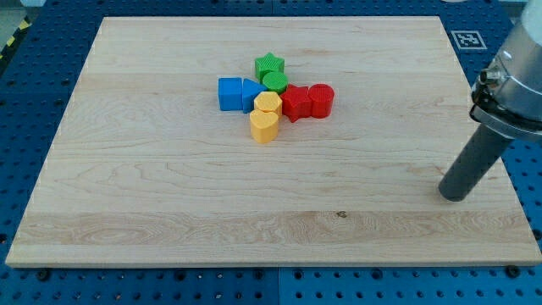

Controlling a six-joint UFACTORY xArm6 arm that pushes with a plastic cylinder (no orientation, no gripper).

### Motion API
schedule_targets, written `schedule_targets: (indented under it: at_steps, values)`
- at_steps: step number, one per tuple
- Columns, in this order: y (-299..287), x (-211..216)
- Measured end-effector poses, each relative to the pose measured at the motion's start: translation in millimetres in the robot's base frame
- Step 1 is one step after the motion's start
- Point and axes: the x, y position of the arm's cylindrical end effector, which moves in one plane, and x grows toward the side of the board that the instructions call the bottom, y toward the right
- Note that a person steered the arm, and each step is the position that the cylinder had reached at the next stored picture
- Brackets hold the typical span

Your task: Move your arm towards the center left

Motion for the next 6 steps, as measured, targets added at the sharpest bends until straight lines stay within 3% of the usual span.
schedule_targets:
  at_steps: [2, 6]
  values:
    - [-66.8, -31.9]
    - [-265.0, -33.3]
